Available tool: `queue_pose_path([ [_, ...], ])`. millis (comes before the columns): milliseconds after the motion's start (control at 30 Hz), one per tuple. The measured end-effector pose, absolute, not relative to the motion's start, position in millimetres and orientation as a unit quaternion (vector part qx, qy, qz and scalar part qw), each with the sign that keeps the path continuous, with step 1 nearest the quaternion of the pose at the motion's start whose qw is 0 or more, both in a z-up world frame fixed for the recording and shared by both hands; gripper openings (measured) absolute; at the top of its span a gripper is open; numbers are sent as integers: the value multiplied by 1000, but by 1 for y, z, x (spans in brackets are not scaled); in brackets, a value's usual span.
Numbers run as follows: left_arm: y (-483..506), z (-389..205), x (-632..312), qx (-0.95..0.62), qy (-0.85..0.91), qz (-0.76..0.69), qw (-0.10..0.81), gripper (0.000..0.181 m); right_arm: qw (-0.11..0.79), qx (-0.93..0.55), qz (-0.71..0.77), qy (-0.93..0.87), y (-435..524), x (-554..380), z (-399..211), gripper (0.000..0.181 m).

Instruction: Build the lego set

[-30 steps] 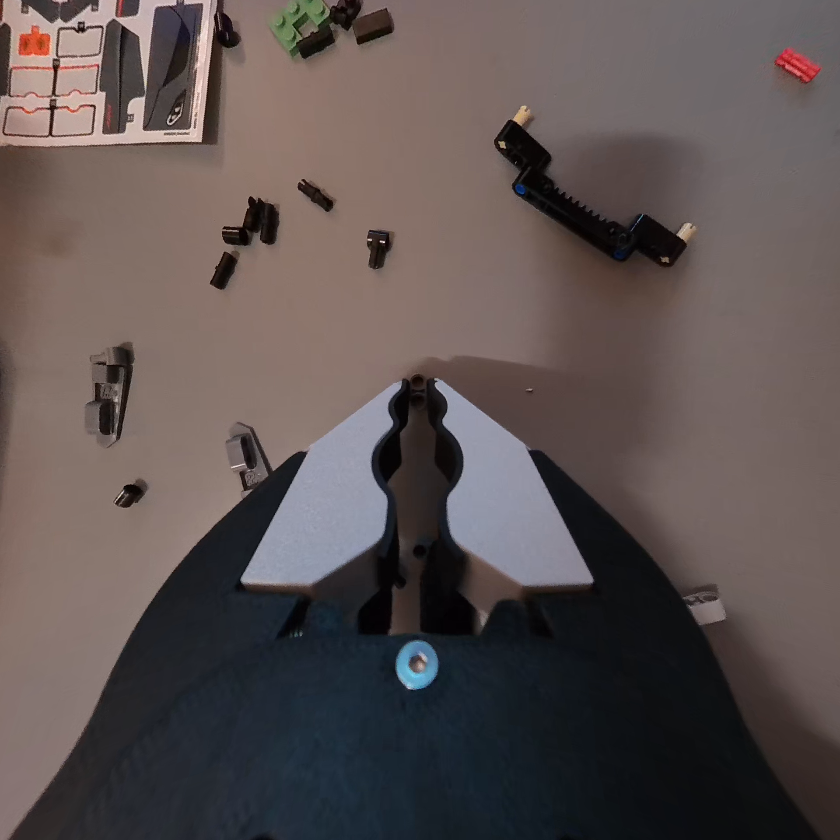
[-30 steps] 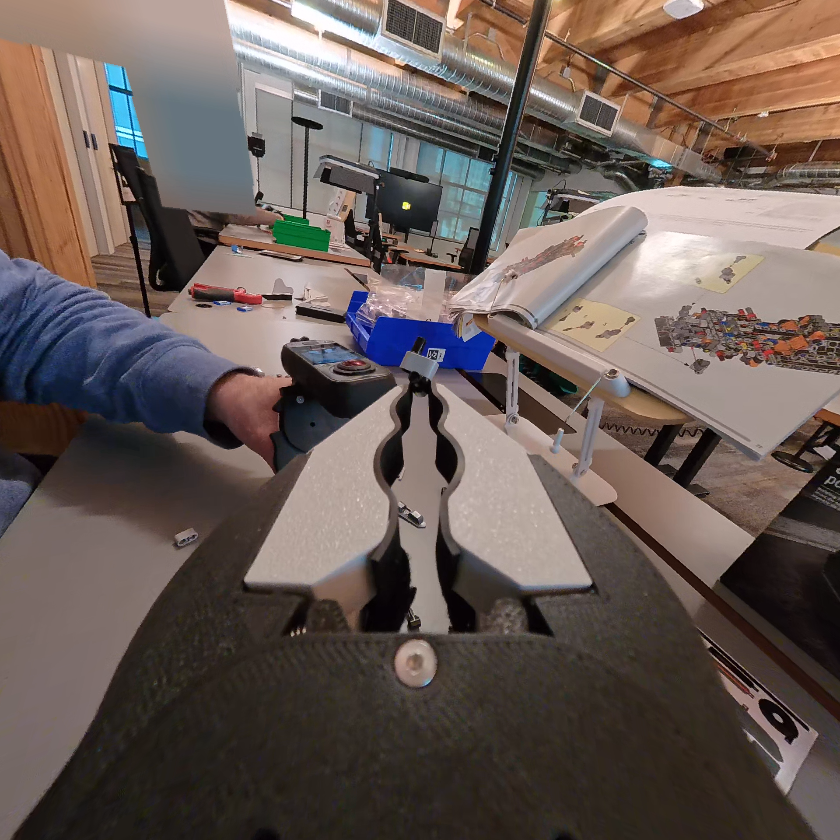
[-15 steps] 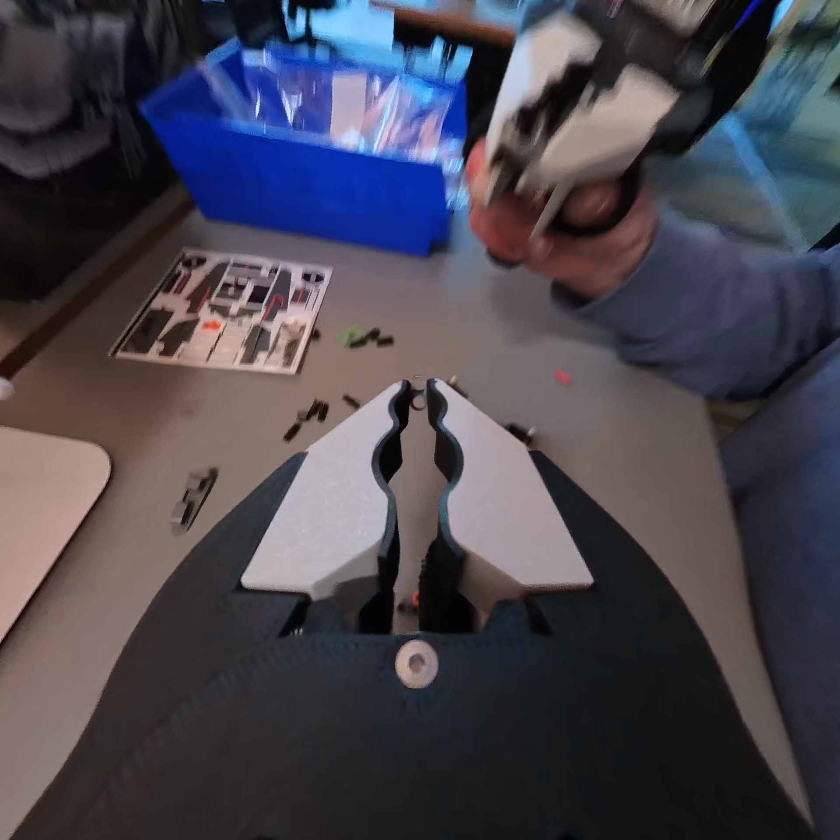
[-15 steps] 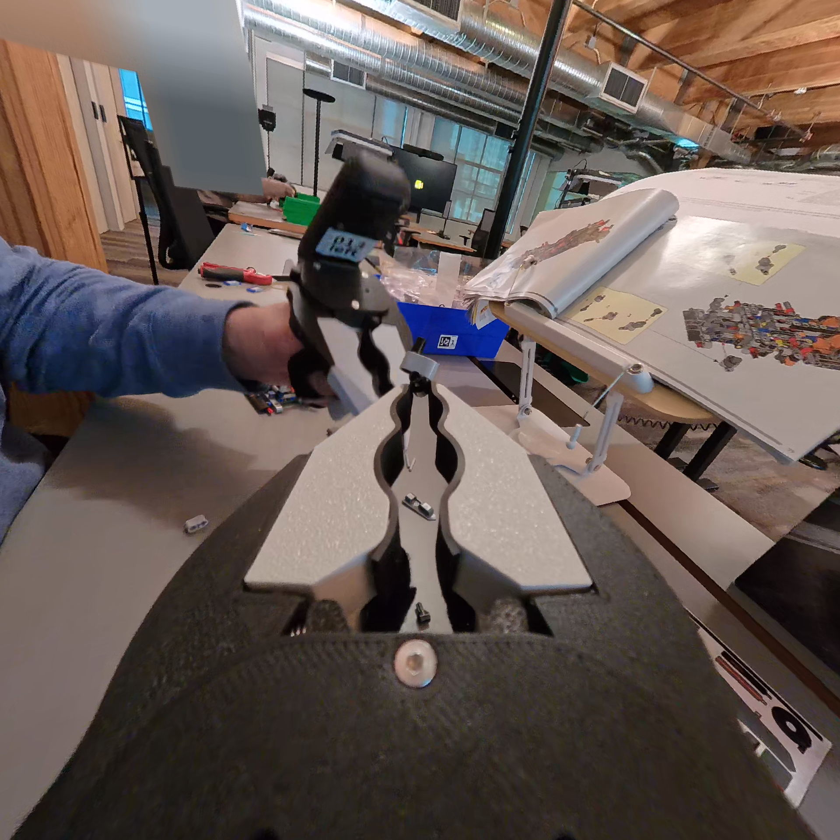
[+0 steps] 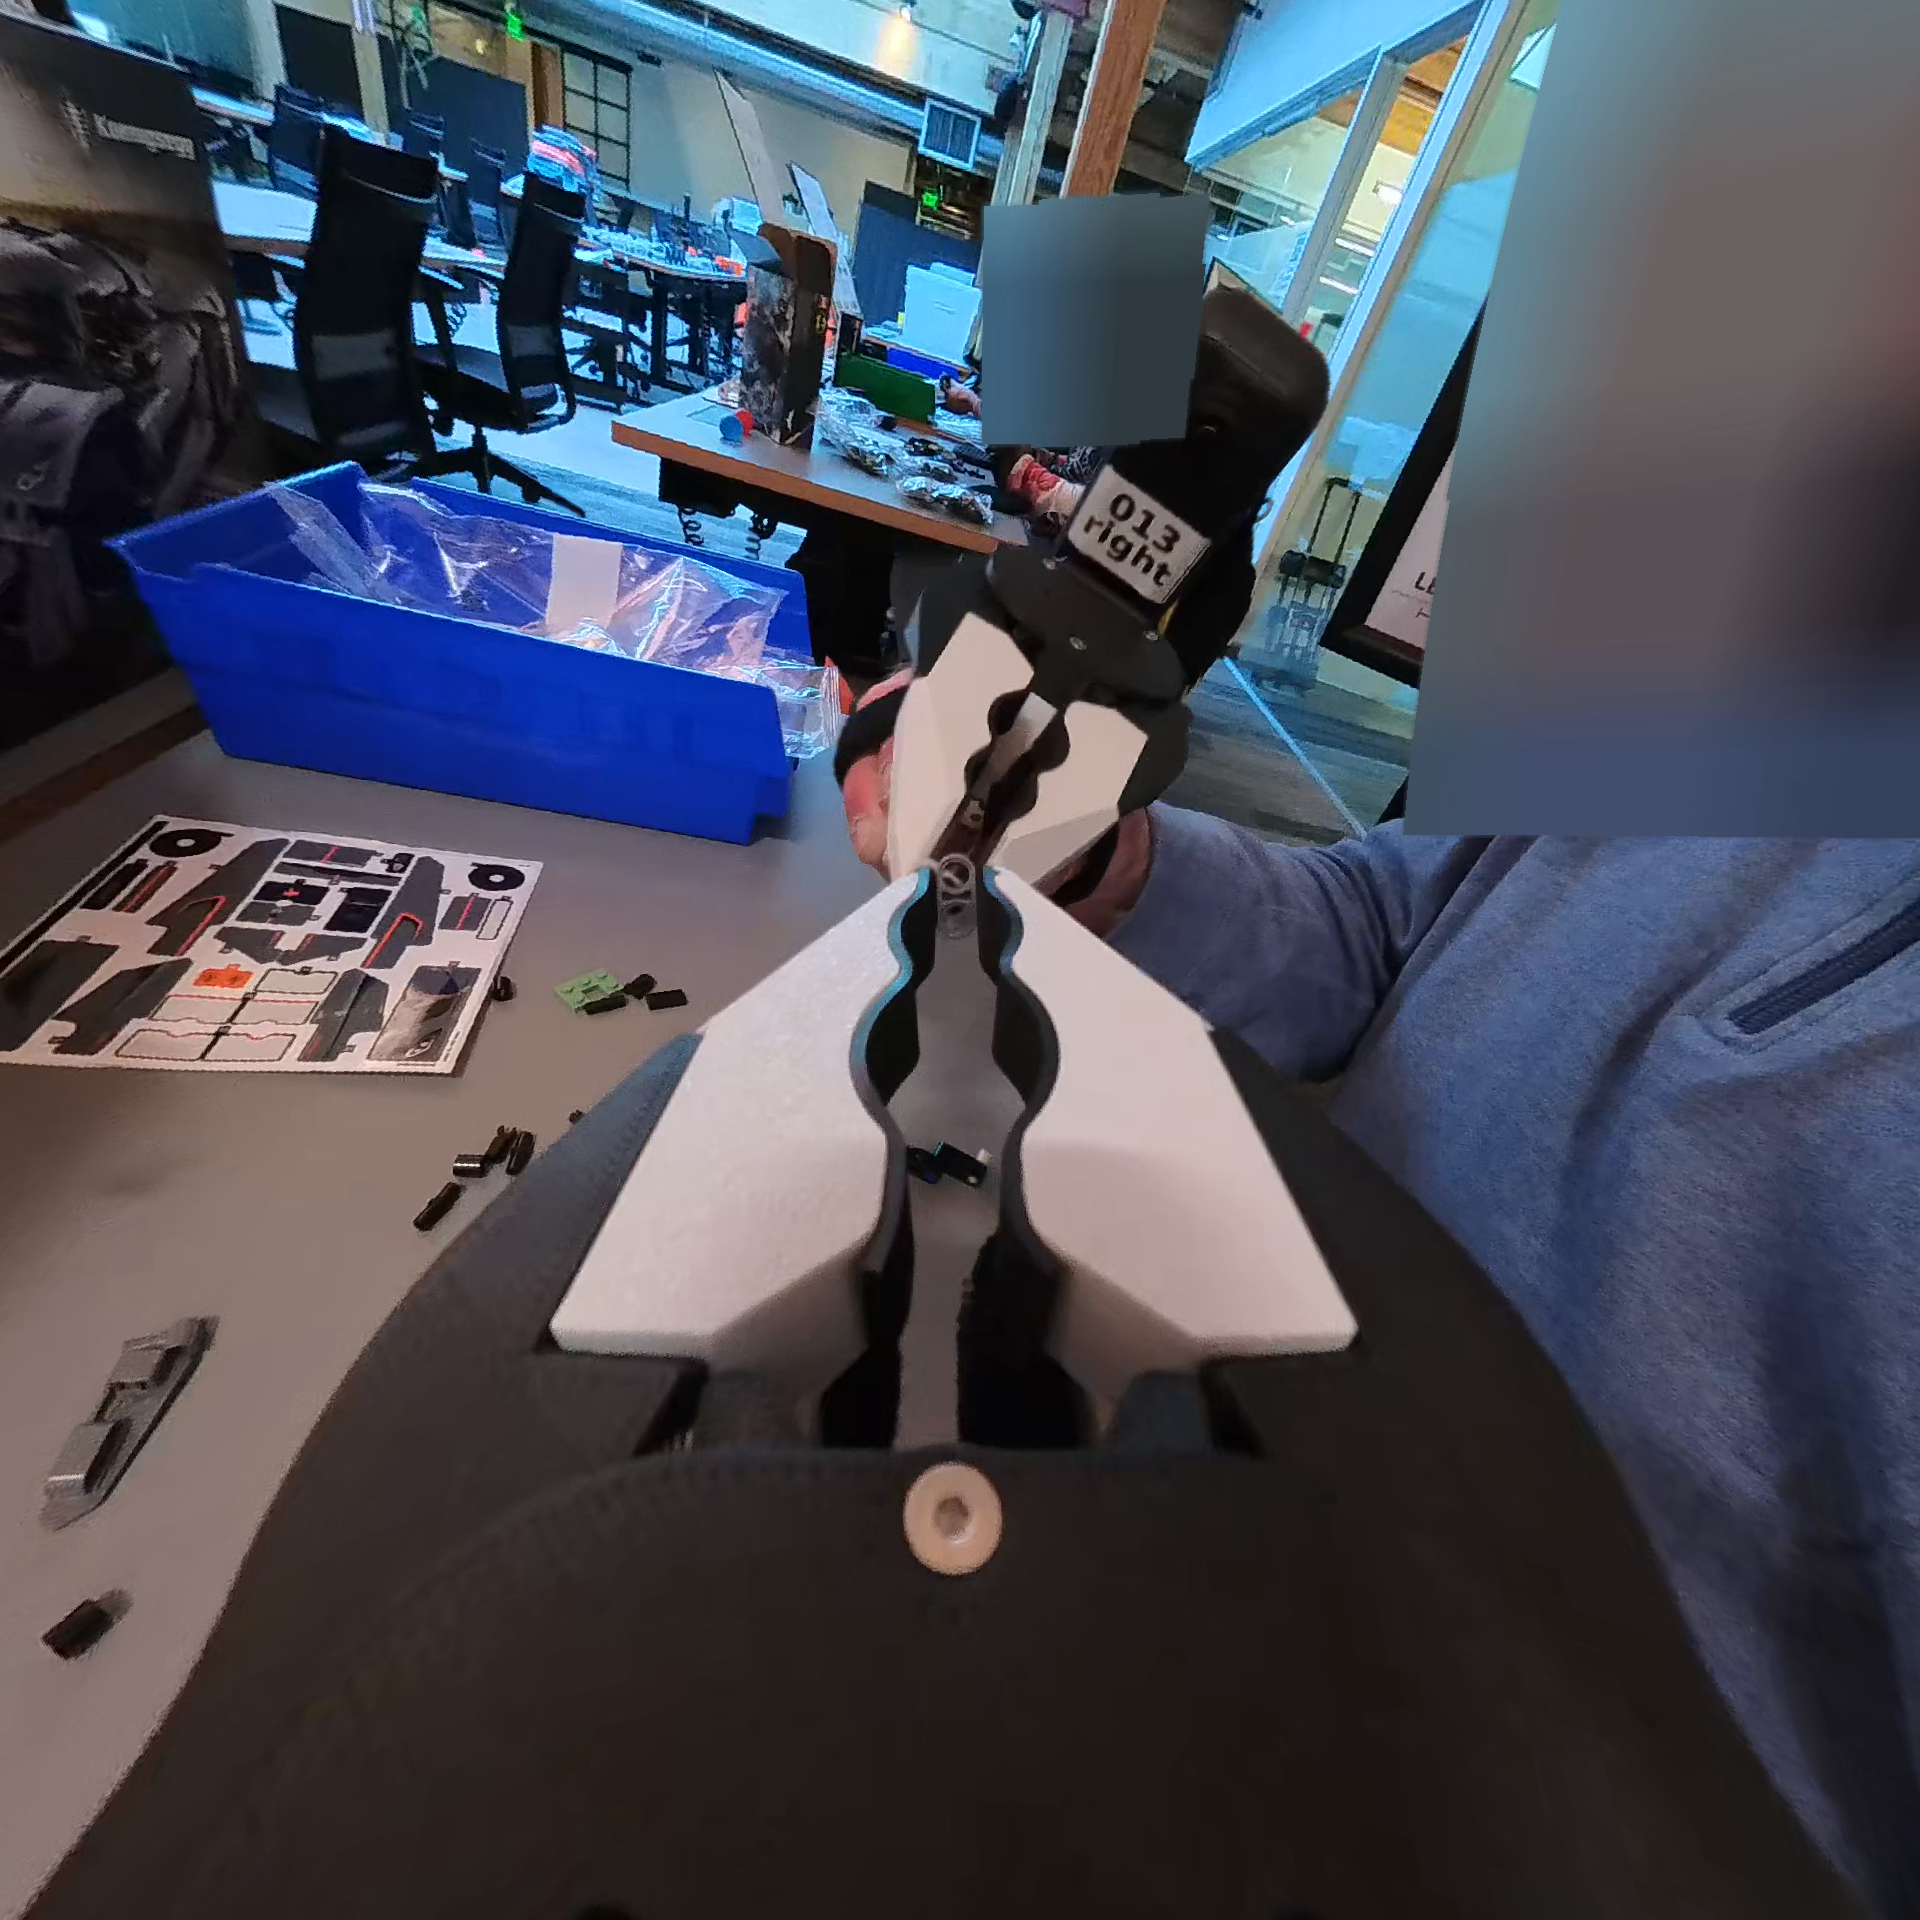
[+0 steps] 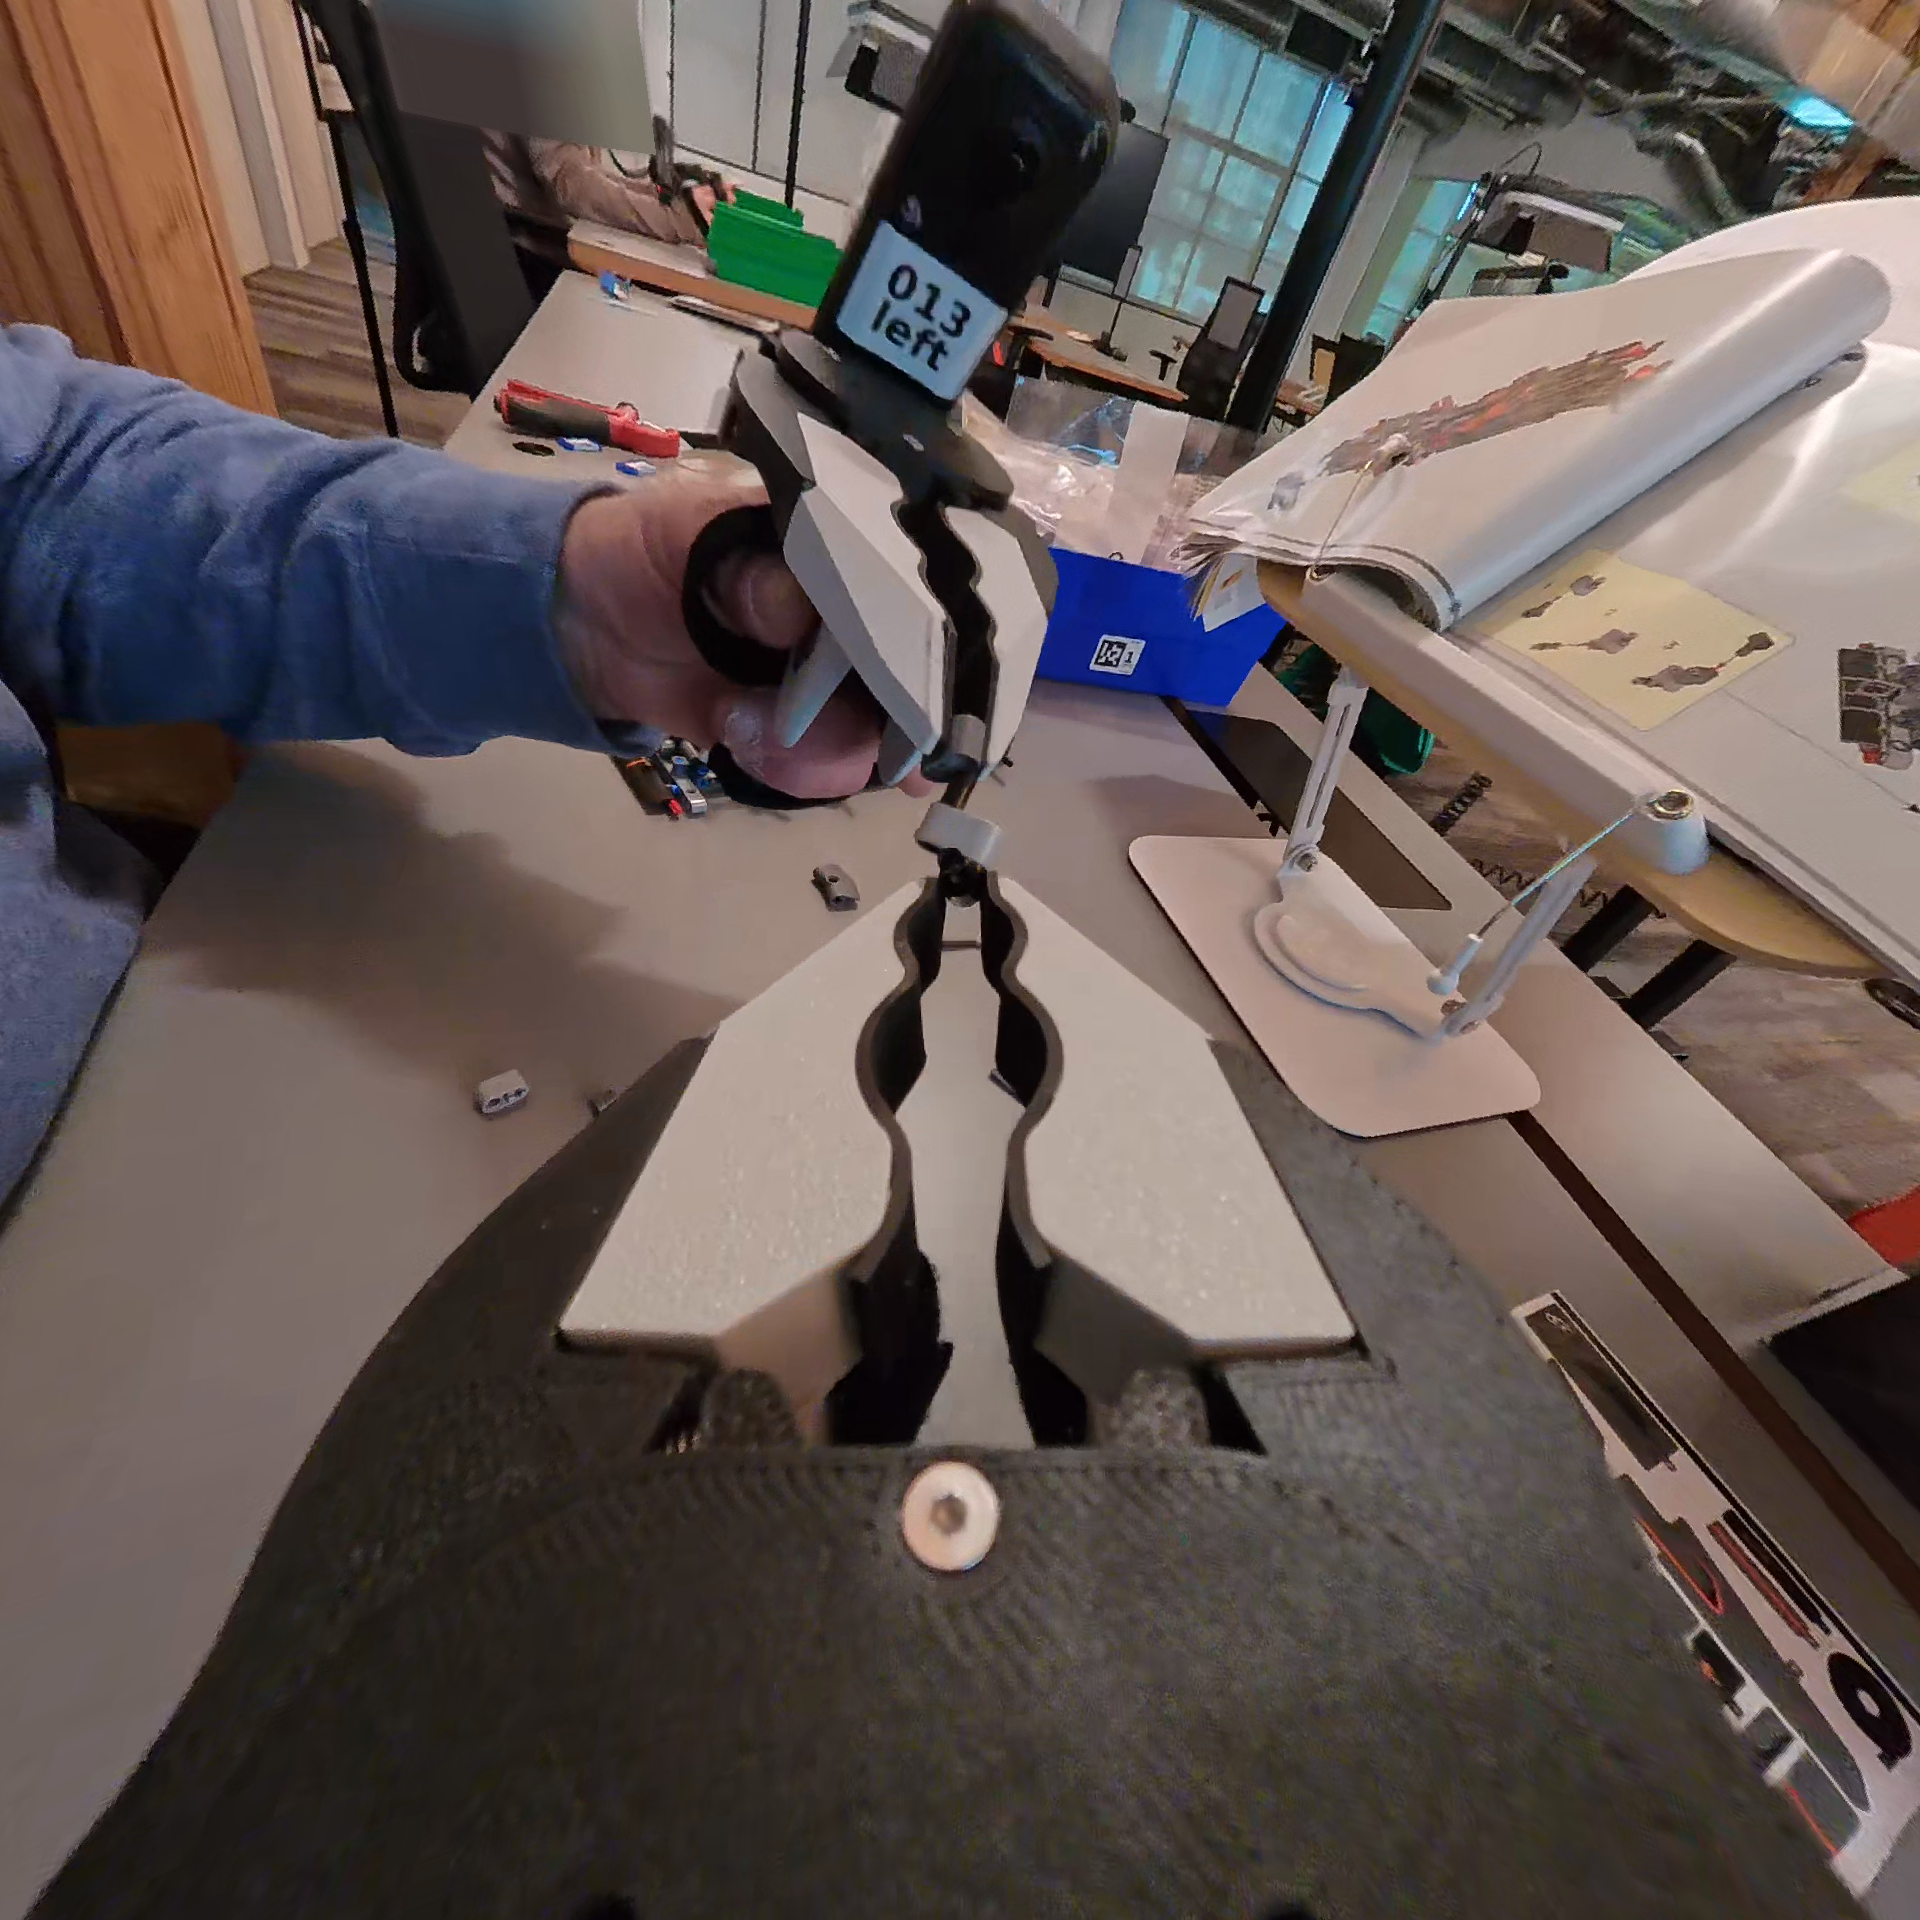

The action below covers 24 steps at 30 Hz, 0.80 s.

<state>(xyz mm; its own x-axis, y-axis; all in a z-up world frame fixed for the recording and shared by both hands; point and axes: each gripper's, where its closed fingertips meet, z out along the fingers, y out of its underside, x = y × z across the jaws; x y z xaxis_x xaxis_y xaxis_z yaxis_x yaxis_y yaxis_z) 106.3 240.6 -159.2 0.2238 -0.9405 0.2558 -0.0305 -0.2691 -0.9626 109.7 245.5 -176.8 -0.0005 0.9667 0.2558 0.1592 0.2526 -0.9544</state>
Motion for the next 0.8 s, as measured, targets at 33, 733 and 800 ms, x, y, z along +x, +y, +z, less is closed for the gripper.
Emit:
queue_pose_path([
  [33, 242, -160, 106, -630, 385, -490, 464, 5, 525, -474, 386, -592, 246, 110, -176, 4],
  [733, 222, -151, 118, -591, 512, -450, 432, 5, 456, -452, 494, -586, 227, 118, -167, 4],
  [800, 223, -151, 121, -589, 523, -443, 427, 5, 452, -454, 499, -584, 228, 119, -168, 3],
])
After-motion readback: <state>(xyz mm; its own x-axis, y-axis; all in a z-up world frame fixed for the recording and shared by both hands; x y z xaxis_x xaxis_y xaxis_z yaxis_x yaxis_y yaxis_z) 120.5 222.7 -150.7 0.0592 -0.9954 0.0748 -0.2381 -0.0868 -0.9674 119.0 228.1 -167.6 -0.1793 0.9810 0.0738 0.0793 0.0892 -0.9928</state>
